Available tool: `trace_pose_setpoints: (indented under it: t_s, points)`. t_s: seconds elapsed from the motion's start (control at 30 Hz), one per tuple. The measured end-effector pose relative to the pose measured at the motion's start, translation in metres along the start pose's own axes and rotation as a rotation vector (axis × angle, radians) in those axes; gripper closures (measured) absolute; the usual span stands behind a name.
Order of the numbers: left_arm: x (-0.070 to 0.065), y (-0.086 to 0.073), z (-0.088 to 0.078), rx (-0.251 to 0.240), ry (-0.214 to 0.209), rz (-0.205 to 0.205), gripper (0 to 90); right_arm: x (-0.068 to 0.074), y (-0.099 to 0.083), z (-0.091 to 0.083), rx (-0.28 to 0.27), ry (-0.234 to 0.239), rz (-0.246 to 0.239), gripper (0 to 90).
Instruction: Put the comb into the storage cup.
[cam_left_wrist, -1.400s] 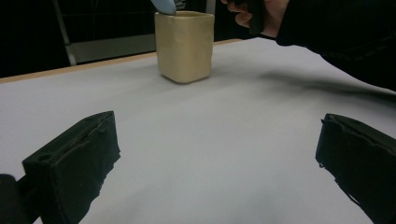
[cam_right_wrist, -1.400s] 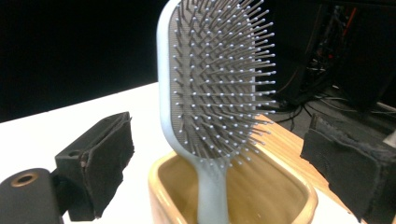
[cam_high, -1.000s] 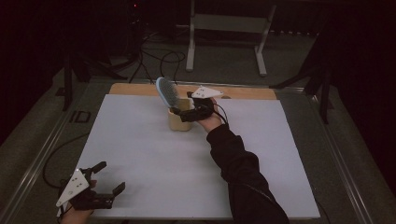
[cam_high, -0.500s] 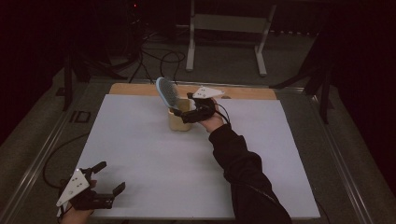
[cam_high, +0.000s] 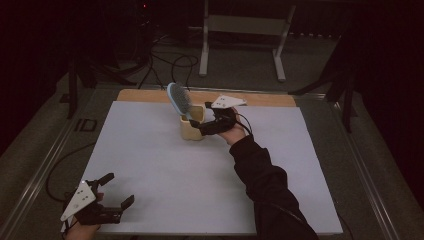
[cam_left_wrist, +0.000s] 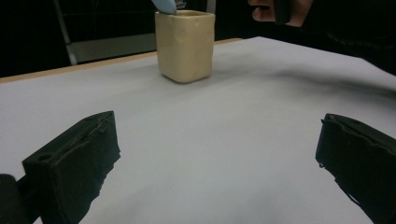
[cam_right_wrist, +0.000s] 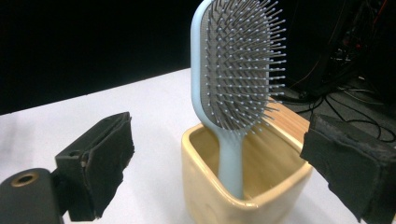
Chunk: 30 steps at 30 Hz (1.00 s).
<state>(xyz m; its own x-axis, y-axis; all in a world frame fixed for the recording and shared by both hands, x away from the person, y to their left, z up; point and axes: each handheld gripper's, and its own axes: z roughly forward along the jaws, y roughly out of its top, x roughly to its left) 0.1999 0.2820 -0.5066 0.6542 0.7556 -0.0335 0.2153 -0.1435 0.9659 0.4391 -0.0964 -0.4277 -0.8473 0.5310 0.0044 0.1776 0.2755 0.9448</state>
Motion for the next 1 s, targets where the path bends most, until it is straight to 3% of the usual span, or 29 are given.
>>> trace_pose_setpoints:
  t_s: [1.0]
  points:
    - [0.000, 0.000, -0.001, 0.004, 0.008, 0.005, 0.0, 0.003, -0.027, -0.051, 0.031, -0.036, 0.010, 8.3]
